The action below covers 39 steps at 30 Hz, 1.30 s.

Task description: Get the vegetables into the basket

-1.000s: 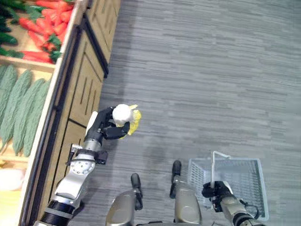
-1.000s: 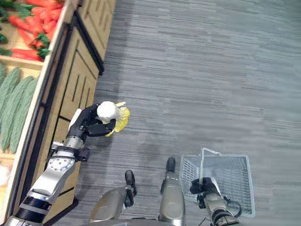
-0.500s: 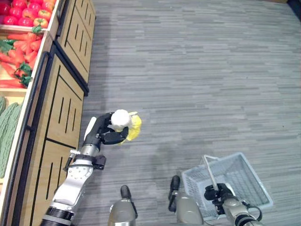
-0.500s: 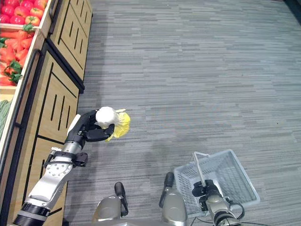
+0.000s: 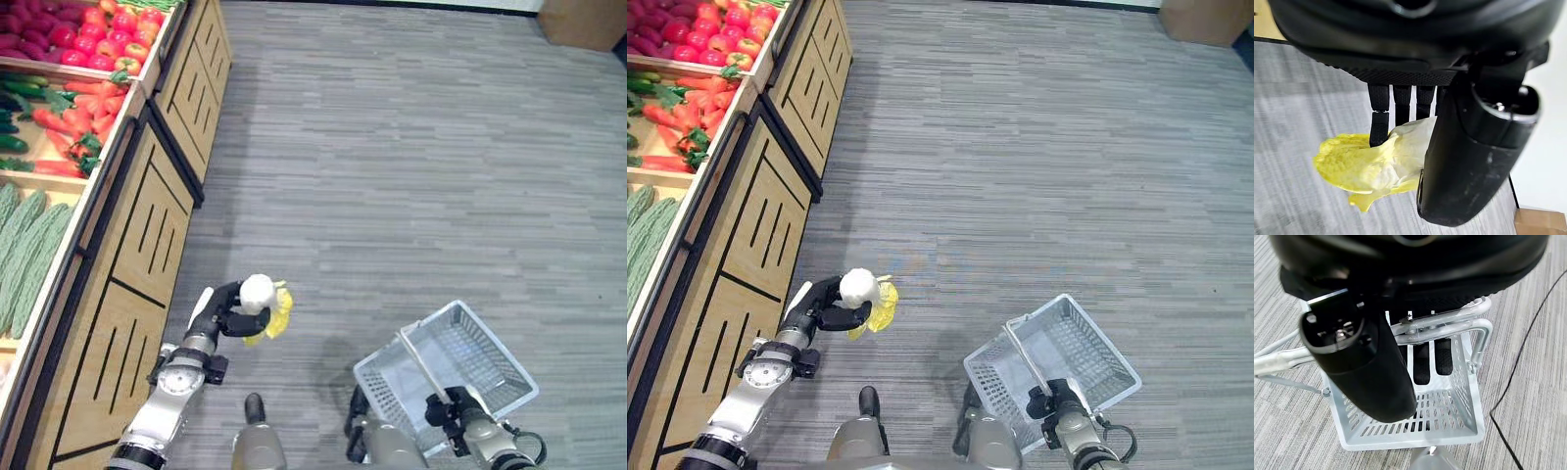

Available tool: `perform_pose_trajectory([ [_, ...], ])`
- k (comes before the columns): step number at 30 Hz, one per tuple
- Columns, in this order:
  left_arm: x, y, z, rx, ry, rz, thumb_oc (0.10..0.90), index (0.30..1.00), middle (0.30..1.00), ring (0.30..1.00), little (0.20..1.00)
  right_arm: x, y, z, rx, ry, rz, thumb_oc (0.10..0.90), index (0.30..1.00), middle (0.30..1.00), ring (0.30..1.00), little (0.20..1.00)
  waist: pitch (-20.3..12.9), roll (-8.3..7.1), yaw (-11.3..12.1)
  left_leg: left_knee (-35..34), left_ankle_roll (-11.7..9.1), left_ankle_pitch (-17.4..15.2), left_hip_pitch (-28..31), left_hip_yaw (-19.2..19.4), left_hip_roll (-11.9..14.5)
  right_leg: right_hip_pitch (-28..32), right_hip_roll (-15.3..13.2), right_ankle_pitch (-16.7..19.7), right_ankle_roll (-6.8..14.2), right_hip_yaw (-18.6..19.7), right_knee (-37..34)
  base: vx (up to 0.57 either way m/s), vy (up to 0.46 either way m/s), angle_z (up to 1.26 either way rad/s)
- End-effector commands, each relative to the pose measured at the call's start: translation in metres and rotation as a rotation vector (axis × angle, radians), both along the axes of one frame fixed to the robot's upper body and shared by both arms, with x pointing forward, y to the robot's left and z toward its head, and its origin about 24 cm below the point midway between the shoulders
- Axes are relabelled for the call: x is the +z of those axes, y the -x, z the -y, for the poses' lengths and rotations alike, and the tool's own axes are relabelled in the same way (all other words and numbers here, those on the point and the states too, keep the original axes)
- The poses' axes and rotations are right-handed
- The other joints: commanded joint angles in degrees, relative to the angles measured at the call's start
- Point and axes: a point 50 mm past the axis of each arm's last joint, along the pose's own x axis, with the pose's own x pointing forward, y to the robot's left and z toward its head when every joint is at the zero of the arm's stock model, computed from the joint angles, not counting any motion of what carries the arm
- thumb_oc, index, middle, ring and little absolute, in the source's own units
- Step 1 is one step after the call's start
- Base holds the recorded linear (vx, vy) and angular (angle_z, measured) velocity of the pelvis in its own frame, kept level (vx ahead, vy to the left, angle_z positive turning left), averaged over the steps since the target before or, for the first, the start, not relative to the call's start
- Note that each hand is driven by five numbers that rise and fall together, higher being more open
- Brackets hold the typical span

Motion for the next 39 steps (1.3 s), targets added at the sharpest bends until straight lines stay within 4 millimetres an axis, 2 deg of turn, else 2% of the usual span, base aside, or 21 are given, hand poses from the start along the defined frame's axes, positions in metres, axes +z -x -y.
perform_pose_trajectory([
  [1, 0.053, -0.022, 0.005, -0.086, -0.026, 0.261, 0.4, 0.3, 0.3, 0.3, 0.3, 0.015, -0.027, 0.004, 0.035, 0.036, 0.103, 0.4, 0.3, 0.3, 0.3, 0.3, 0.5, -2.45, -0.5, 1.1, -0.8, -3.4, -3.5, -4.1, -5.2, 2.2, -4.9, -3.4, 5.0, 2.7, 1.4, 0.02, 0.075, 0.06],
  [6, 0.049, -0.02, 0.01, -0.13, -0.049, 0.243, 0.4, 0.3, 0.3, 0.3, 0.3, 0.013, -0.027, 0.001, 0.041, 0.038, 0.089, 0.4, 0.3, 0.3, 0.3, 0.3, -1.3, -2.13, -0.7, -1.4, 0.2, -3.5, -1.9, -2.6, -6.2, 1.7, -6.1, -2.1, 5.9, 3.8, 0.5, 0.03, 0.107, -0.16],
  [10, 0.047, -0.018, 0.008, -0.134, -0.062, 0.23, 0.4, 0.3, 0.3, 0.3, 0.3, 0.012, -0.027, -0.002, 0.048, 0.033, 0.085, 0.4, 0.3, 0.3, 0.3, 0.3, -1.5, -2.72, -0.6, -1.2, 1.0, -4.5, -1.3, -1.6, -7.2, 2.0, -7.3, -1.4, 6.6, 4.5, 0.5, 0.03, 0.082, -0.11],
  [14, 0.039, -0.015, 0.004, -0.133, -0.093, 0.189, 0.4, 0.3, 0.3, 0.3, 0.3, 0.016, -0.037, -0.006, 0.07, 0.041, 0.109, 0.4, 0.3, 0.3, 0.3, 0.3, -1.8, -3.56, -0.3, -2.3, 1.7, -5.1, 0.0, -0.5, -8.1, 1.7, -8.3, -0.1, 7.6, 5.6, 0.3, 0.03, 0.1, -0.2],
  [17, 0.032, -0.014, 0.003, -0.137, -0.118, 0.155, 0.4, 0.3, 0.3, 0.3, 0.3, 0.021, -0.046, -0.009, 0.094, 0.048, 0.129, 0.4, 0.3, 0.3, 0.3, 0.3, -2.2, -3.9, -0.1, -3.3, 1.9, -4.9, 0.7, -0.1, -8.3, 1.5, -8.7, 0.3, 8.0, 5.7, 0.3, 0.02, 0.04, -0.06],
  [22, 0.024, -0.016, -0.003, -0.143, -0.254, 0.113, 0.4, 0.3, 0.3, 0.3, 0.3, 0.037, -0.073, -0.011, 0.122, 0.07, 0.209, 0.4, 0.3, 0.3, 0.3, 0.3, -3.2, -3.96, 0.2, -3.9, 1.9, -5.2, 1.9, 0.0, -8.5, 2.2, -9.0, 0.4, 8.3, 5.7, -0.1, 0.01, 0.013, -0.01],
  [27, 0.026, -0.021, -0.002, -0.173, -0.35, 0.119, 0.4, 0.3, 0.3, 0.3, 0.3, 0.052, -0.094, -0.014, 0.145, 0.086, 0.273, 0.4, 0.3, 0.3, 0.3, 0.3, -3.8, -3.65, 0.2, -4.3, 1.8, -5.2, 2.9, 0.2, -8.3, 2.8, -8.8, 0.4, 8.2, 5.6, -0.5, 0.0, 0.0, 0.0],
  [28, 0.028, -0.025, 0.0, -0.195, -0.413, 0.127, 0.4, 0.3, 0.3, 0.3, 0.3, 0.062, -0.106, -0.018, 0.166, 0.093, 0.32, 0.4, 0.3, 0.3, 0.3, 0.3, -4.3, -3.39, 0.0, -4.5, 1.7, -5.2, 3.2, 0.3, -8.1, 3.0, -8.6, 0.4, 8.2, 5.8, -0.8, 0.0, -0.012, -0.04],
  [29, 0.029, -0.025, 0.0, -0.195, -0.413, 0.128, 0.4, 0.3, 0.3, 0.3, 0.3, 0.062, -0.107, -0.018, 0.166, 0.093, 0.321, 0.4, 0.3, 0.3, 0.3, 0.3, -4.2, -3.36, 0.0, -4.6, 1.7, -5.2, 3.3, 0.3, -8.1, 3.1, -8.6, 0.4, 8.2, 5.8, -0.8, 0.0, -0.026, -0.06],
  [33, 0.029, -0.031, 0.003, -0.24, -0.514, 0.127, 0.4, 0.3, 0.3, 0.3, 0.3, 0.076, -0.125, -0.031, 0.205, 0.084, 0.383, 0.4, 0.3, 0.3, 0.3, 0.3, -5.0, -2.92, -0.1, -4.9, 1.4, -5.1, 4.1, 0.6, -7.7, 3.6, -8.1, 0.4, 8.0, 5.9, -1.5, 0.0, -0.033, -0.04],
  [34, 0.031, -0.035, 0.005, -0.262, -0.568, 0.132, 0.4, 0.3, 0.3, 0.3, 0.3, 0.08, -0.13, -0.039, 0.233, 0.074, 0.403, 0.4, 0.3, 0.3, 0.3, 0.3, -5.3, -2.69, -0.2, -5.2, 1.2, -5.1, 4.4, 0.9, -7.5, 3.9, -7.8, 0.4, 7.9, 5.9, -1.8, 0.01, -0.049, -0.03],
  [36, 0.033, -0.038, 0.006, -0.279, -0.605, 0.142, 0.4, 0.3, 0.3, 0.3, 0.3, 0.082, -0.133, -0.044, 0.246, 0.066, 0.415, 0.4, 0.3, 0.3, 0.3, 0.3, -5.5, -2.57, -0.3, -5.3, 1.1, -5.0, 4.7, 1.0, -7.2, 4.0, -7.6, 0.4, 7.9, 5.9, -2.0, 0.01, -0.034, -0.03],
  [39, 0.036, -0.047, 0.013, -0.331, -0.684, 0.154, 0.4, 0.3, 0.3, 0.3, 0.3, 0.088, -0.141, -0.065, 0.318, 0.029, 0.449, 0.4, 0.3, 0.3, 0.3, 0.3, -6.3, -2.05, -0.8, -5.7, 0.6, -4.8, 5.3, 1.6, -6.6, 4.5, -6.9, 0.1, 7.6, 6.3, -2.5, 0.01, -0.064, -0.05],
])
